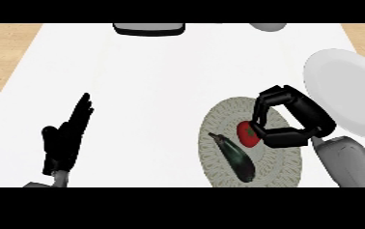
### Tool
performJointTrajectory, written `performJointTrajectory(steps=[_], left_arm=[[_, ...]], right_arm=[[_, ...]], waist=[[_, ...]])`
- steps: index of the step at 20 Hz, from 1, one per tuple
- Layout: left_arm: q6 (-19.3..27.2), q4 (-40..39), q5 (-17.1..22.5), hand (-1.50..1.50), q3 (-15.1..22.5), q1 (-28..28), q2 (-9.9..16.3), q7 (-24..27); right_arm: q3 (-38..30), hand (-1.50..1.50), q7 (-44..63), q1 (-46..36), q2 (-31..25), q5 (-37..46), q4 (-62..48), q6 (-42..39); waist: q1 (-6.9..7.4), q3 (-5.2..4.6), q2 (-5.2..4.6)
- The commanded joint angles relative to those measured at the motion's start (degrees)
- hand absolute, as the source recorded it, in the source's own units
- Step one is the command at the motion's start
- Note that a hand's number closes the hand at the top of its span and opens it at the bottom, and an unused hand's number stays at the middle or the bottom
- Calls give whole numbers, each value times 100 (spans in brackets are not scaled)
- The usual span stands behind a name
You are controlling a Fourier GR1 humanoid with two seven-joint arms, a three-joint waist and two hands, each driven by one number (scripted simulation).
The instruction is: Pick the tomato from the placemat and place it in the plate
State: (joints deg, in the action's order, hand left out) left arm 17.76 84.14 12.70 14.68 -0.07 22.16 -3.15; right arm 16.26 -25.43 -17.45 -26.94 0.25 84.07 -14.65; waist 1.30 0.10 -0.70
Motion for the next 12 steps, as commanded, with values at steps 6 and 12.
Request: performJointTrajectory(steps=[6, 12], left_arm=[[230, -92, -138, 0, 194, -277, -292, -502], [255, -6, -200, 0, 141, -422, -227, -784]], right_arm=[[128, -150, -2325, -41, -468, -684, -1720, -2615], [699, -150, -2786, -707, -786, 1231, -1866, -930]], waist=[[58, 18, -4], [37, 7, 35]])
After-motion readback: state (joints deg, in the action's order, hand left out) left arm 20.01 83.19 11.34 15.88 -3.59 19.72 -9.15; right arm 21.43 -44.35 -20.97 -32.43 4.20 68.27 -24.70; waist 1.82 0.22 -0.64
